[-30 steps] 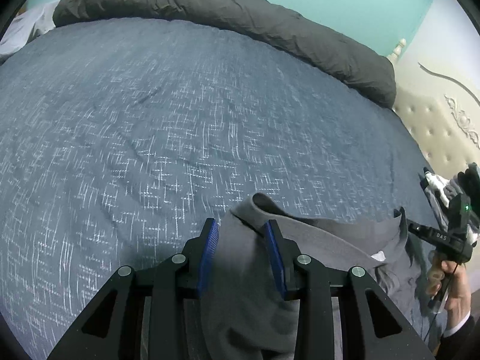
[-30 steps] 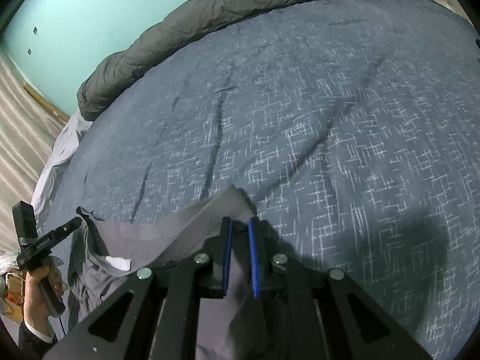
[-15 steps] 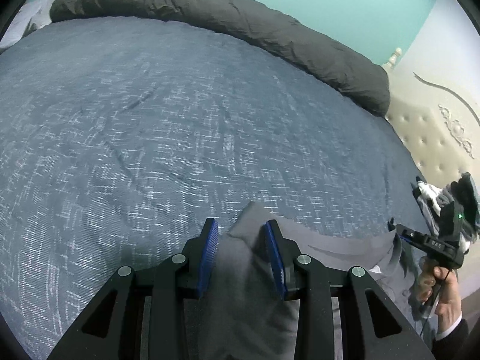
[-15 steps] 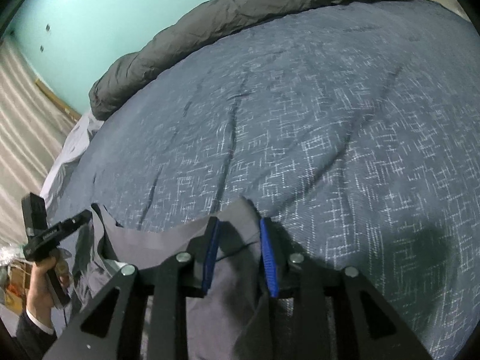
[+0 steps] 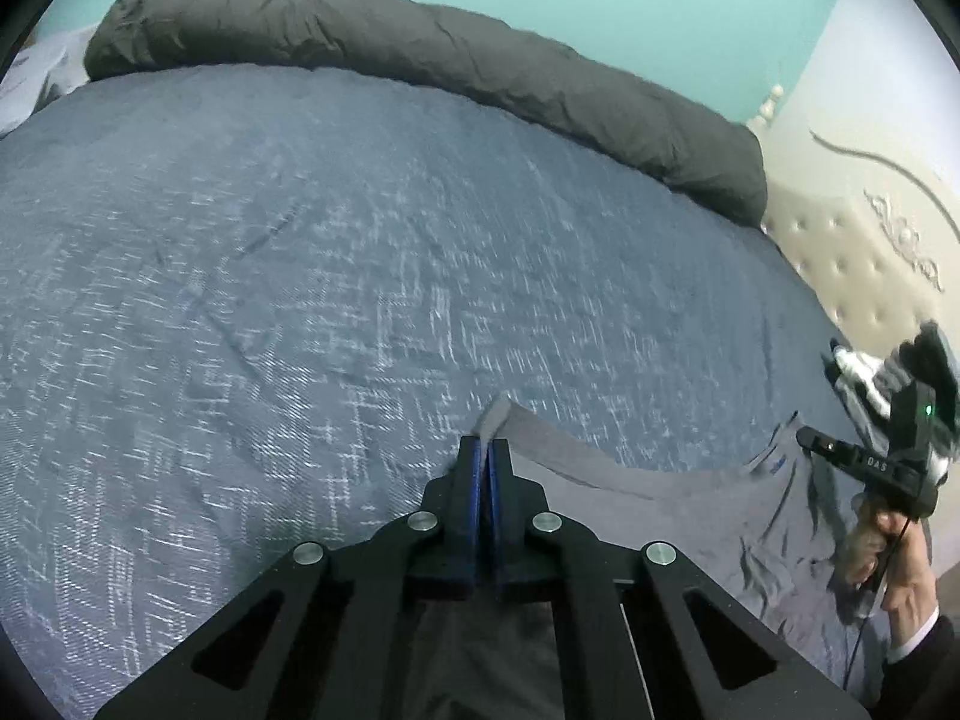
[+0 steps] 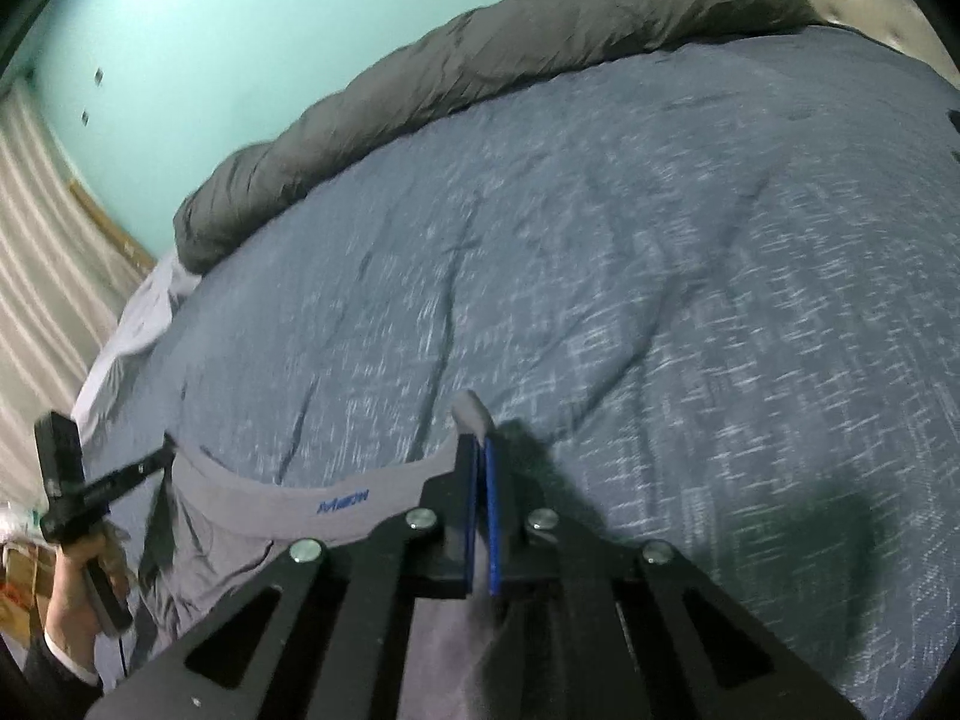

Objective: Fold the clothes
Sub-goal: 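Grasp the garment's waistband with the left tool while the right tool holds it, then hold the waistband taut between both tools, stretching it apart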

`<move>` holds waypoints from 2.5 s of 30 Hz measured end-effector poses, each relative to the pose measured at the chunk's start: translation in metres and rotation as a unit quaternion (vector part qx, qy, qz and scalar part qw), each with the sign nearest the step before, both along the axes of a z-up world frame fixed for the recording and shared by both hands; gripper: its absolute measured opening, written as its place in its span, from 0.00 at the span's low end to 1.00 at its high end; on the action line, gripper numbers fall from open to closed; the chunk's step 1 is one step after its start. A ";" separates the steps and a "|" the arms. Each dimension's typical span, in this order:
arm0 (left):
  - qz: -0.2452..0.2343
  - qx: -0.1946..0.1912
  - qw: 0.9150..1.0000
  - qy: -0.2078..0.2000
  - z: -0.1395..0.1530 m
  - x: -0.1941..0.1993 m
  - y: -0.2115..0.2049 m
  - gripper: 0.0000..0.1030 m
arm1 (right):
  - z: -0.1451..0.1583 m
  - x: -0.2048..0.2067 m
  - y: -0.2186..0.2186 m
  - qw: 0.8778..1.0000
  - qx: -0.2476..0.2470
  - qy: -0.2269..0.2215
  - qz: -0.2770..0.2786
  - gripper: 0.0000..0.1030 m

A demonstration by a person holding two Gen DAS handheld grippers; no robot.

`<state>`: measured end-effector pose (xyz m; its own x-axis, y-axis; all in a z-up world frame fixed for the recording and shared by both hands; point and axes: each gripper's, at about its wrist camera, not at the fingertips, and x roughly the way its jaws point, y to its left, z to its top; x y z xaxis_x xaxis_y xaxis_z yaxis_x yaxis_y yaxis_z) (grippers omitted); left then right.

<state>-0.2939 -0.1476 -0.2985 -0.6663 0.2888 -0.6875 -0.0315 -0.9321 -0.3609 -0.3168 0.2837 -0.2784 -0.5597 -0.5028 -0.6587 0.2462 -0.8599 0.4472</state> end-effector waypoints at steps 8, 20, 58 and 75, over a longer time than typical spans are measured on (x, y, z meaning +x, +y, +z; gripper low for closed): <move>0.017 -0.001 1.000 0.009 0.001 0.001 -0.001 0.03 | -0.002 -0.001 0.002 1.000 -0.001 -0.003 -0.020 0.02; 0.033 0.029 0.999 0.004 0.003 0.001 -0.012 0.08 | -0.009 -0.005 0.008 0.999 -0.016 -0.019 -0.028 0.02; 0.007 0.038 0.999 -0.009 0.007 -0.034 0.002 0.05 | -0.012 -0.003 0.014 0.999 -0.024 0.000 -0.041 0.02; -0.033 -0.055 0.998 -0.025 0.000 -0.034 0.022 0.23 | -0.010 -0.005 0.001 1.000 0.007 -0.007 -0.018 0.21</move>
<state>-0.3279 -0.1260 -0.2984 -0.6130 0.2507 -0.7492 -0.0781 -0.9629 -0.2583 -0.3218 0.2851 -0.2880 -0.5675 -0.4735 -0.6737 0.2089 -0.8742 0.4384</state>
